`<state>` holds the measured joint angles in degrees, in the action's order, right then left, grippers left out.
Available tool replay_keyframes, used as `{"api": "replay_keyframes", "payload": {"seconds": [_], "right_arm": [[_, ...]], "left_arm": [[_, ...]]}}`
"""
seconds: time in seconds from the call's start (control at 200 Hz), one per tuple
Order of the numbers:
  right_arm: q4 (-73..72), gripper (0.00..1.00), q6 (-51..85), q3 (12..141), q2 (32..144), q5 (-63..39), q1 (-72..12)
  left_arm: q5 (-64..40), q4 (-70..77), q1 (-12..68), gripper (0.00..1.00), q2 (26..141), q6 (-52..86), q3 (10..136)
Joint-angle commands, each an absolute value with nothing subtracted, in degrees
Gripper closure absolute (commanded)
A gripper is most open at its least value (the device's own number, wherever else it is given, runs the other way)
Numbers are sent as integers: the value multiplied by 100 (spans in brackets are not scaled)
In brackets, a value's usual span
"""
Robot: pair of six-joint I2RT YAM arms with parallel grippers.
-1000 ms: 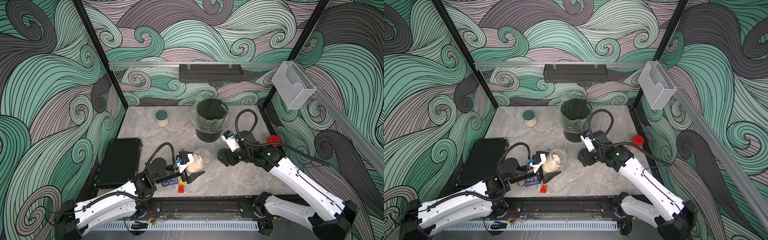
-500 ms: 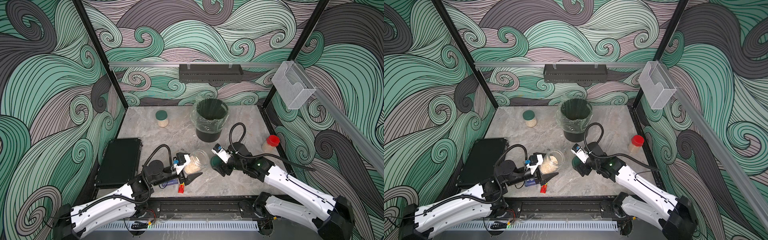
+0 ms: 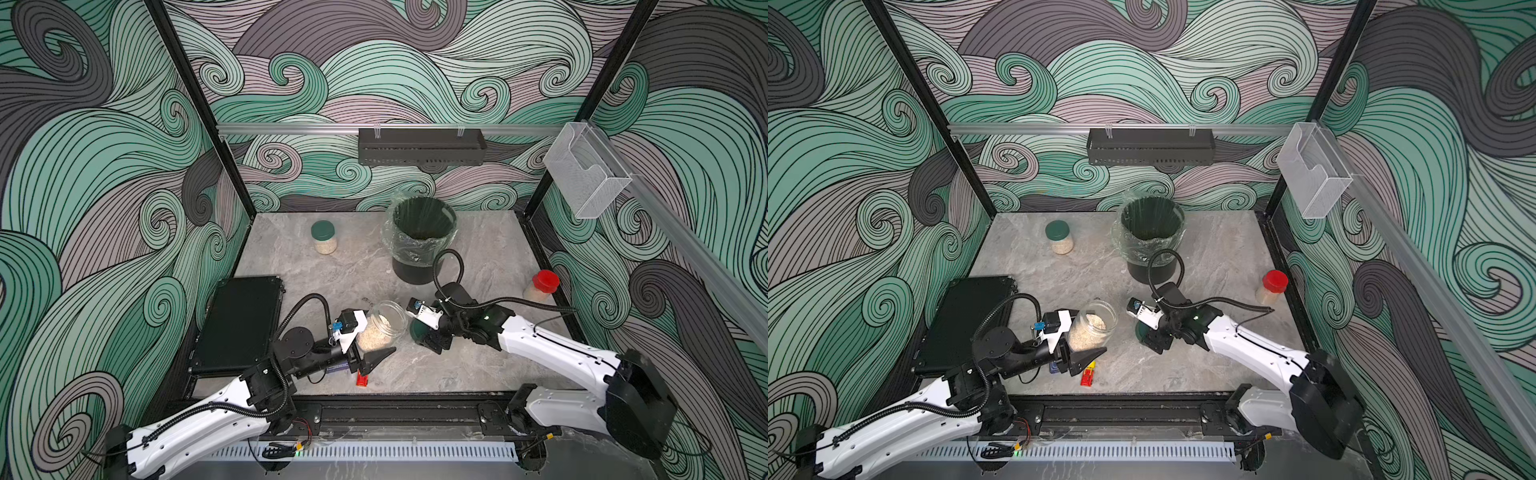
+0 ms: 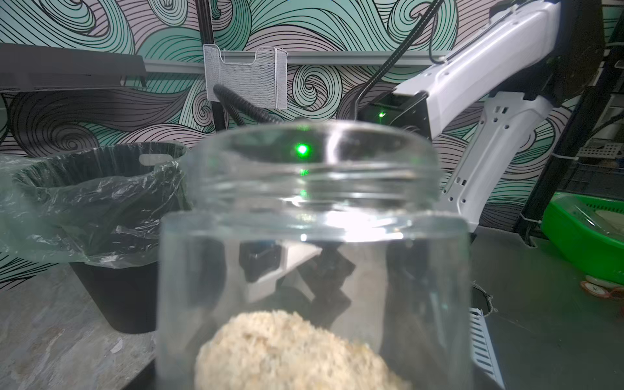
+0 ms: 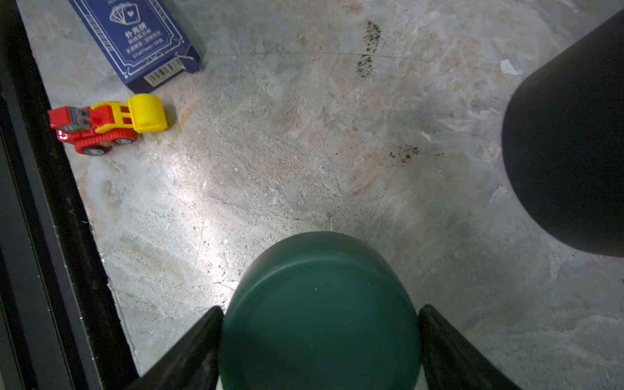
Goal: Empty expired oatmeal from jars
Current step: Place the lid at the center of the board.
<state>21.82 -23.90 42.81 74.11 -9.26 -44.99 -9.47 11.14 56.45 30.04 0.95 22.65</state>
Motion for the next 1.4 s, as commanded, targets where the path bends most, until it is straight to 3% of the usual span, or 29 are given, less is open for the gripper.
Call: {"api": "replay_keyframes", "payload": {"seconds": [0.0,0.265,0.52,0.876,1.176,1.396], "right_arm": [[2092,24,-2701,4527,7863,-720,-4686],[1802,20,-2881,4596,8523,-571,-4877],[1691,1,-2883,4511,8504,-343,-5005],[1889,1,-2451,4578,7794,-176,-5165],[2793,1,-519,4750,6279,989,-5185],[3396,1,303,5491,5762,1260,-4978]], "left_arm": [[-877,1418,5724,40,2874,203,2404],[-853,1362,5763,40,2822,123,2452],[-810,1356,5784,40,2797,88,2439],[-722,1336,5844,39,2769,31,2418],[-699,1419,5854,39,2876,62,2477],[-606,1497,5854,39,3236,197,2656]]}}
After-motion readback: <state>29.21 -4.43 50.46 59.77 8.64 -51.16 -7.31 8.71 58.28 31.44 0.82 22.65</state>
